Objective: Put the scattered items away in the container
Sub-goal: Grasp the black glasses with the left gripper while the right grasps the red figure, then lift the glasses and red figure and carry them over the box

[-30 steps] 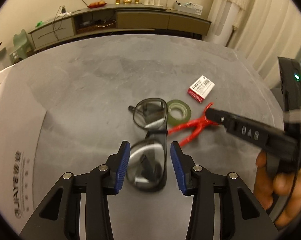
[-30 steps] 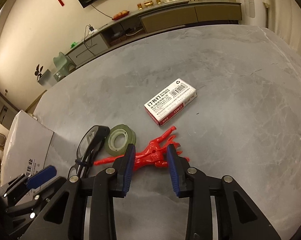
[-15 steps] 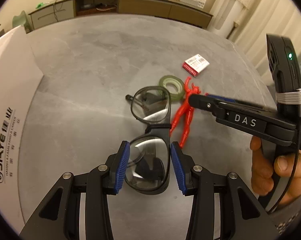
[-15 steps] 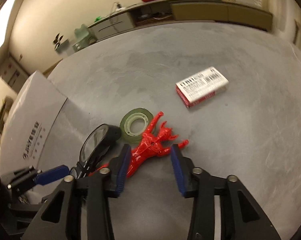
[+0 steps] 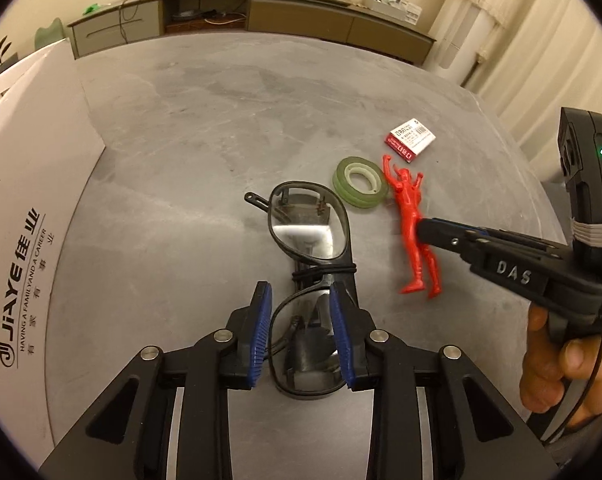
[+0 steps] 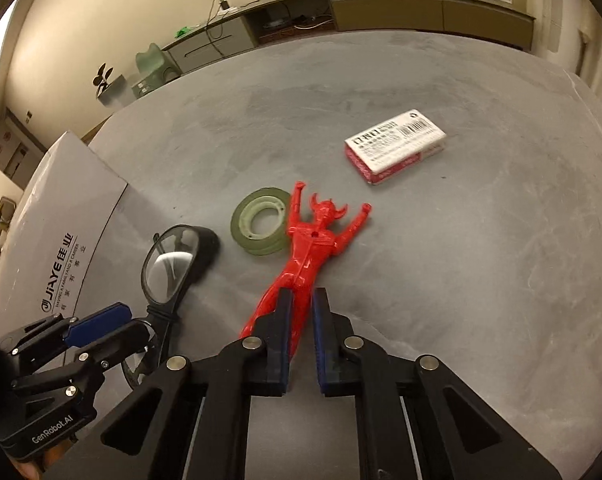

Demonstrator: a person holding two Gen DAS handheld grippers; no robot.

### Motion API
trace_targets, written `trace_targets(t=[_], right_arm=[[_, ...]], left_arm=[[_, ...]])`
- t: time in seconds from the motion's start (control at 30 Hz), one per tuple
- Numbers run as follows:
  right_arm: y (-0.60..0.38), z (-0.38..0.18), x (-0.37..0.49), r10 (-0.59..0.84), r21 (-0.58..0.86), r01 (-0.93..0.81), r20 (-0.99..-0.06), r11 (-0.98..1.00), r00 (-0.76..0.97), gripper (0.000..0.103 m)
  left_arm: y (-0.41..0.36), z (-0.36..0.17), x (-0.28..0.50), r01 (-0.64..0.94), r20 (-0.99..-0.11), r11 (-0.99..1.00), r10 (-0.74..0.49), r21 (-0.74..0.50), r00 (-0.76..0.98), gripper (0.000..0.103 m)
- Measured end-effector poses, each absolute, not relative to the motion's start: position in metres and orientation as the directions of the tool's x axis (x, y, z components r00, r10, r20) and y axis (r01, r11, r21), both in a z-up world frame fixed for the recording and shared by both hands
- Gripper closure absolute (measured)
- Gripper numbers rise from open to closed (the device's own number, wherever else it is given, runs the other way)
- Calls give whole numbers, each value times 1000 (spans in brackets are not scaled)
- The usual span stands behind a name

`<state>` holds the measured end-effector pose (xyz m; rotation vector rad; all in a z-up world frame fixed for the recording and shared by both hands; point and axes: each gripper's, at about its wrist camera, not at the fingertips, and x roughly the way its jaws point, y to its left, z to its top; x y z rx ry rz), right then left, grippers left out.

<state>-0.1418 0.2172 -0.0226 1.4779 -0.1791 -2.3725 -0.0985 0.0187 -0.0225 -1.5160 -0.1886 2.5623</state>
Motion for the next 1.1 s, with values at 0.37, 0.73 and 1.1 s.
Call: trace_targets(t=[0.37,0.73,1.1], right_arm=[[192,-32,-149,-288,208,214,-832,-954,-474,70],[213,-18,-138,-339,279,194,-823,-940,-456,78],[198,8,-98,-364,262,270,-804,-927,-470,78]], left_arm=[[39,-40,-110,-115,-864,-980,199,-165,-462,50],[19,-27,-99,-71,-853,-980,196,-185,-484,54],[2,8,-70,-49,-832,-980,191,-194,-522,97]])
